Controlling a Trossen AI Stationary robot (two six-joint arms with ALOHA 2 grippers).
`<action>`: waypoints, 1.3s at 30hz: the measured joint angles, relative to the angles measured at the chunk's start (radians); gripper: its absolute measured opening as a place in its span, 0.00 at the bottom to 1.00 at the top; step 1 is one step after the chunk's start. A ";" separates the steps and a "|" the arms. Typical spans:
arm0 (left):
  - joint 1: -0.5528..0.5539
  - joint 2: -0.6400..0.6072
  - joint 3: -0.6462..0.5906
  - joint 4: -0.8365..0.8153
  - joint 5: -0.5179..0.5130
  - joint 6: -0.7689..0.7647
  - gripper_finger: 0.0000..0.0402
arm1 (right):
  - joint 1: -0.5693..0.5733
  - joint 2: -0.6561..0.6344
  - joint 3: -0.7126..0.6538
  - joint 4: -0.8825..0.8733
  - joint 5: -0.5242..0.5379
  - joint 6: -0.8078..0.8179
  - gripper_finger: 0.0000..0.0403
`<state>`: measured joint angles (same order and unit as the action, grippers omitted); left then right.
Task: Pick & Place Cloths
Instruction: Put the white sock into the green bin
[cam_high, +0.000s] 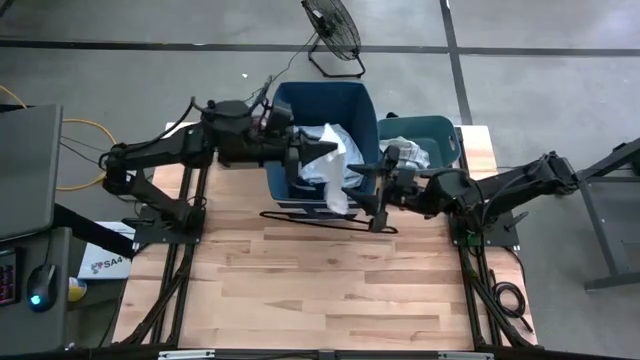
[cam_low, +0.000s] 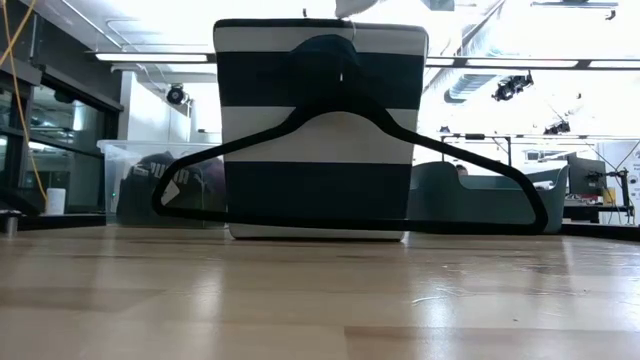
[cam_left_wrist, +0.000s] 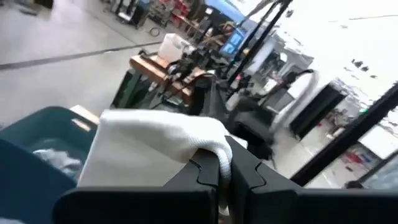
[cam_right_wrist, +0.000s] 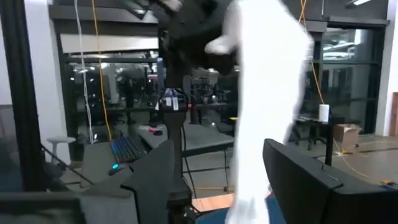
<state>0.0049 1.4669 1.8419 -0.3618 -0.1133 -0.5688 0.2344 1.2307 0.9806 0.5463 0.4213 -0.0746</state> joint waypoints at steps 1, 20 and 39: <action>0.008 0.004 -0.001 0.002 0.011 0.000 0.00 | 0.001 0.001 0.000 0.009 0.005 0.000 0.59; 0.028 0.040 -0.003 0.105 0.144 0.019 0.00 | -0.073 0.003 0.000 -0.100 0.043 0.135 0.34; 0.028 0.040 -0.003 0.097 0.166 0.041 0.01 | -0.073 -0.013 0.000 -0.164 0.000 0.187 0.01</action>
<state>0.0330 1.5070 1.8393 -0.2648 0.0530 -0.5276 0.1616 1.2178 0.9806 0.3824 0.4216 0.1127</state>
